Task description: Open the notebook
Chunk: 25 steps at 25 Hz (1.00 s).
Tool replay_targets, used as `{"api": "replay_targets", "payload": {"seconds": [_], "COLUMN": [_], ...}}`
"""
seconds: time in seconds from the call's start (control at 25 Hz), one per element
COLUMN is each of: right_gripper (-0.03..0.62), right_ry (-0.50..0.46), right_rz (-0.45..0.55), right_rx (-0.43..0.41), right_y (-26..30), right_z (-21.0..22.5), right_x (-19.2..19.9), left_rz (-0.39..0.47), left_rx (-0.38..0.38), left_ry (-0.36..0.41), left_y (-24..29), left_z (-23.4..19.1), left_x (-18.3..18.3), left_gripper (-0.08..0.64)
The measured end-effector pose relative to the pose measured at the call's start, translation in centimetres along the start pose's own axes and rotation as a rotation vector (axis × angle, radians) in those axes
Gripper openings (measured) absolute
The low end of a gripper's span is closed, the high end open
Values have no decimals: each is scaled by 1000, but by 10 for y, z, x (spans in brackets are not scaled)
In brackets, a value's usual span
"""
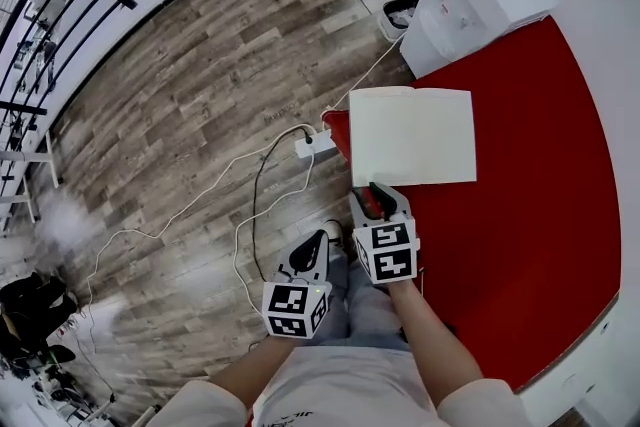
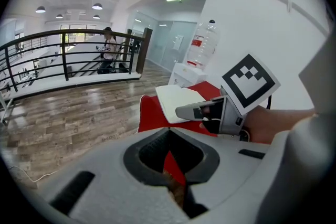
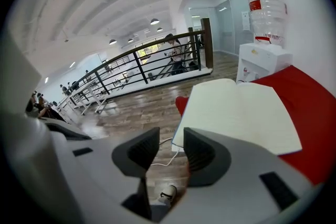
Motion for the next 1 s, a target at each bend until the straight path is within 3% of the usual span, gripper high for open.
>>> {"api": "replay_targets", "payload": {"seconds": [0.12,0.2,0.24,0.4,0.6,1.0], "right_gripper": [121,29,20,9,6,6], "right_ry": [-6,-26,-31,-7,28,44], "right_rz": [14,42,57,94,130,226], "right_rx": [6,34,40,9,9,34], "right_y": [-22,-42,-53,-101,-155,-199], "right_z": [-2,-2,-4,-18,-25,-43], "right_x": [-5,-13,-17,-31,-43,-59], "left_rz": [18,32,39,56,81,120], "left_rx": [10,20,24,39,119,176], "left_ry": [13,27,34,47,67,138], "left_y": [-6,-13,-17,-35,-47,-56], "left_z": [7,13,16,33,70,108], "left_x": [-14,-24,-30,-49,-73,-92], "left_gripper": [6,7,7,6,7,6]}}
Point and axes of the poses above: the fingertips, and each gripper's own axes: y forward along the fingers, z to its right, x out of its underside, the point moved 3 cm from there along -y, backward along the fingers, and after that the axes turned 12 degrees about z, right-handed, at the moved point
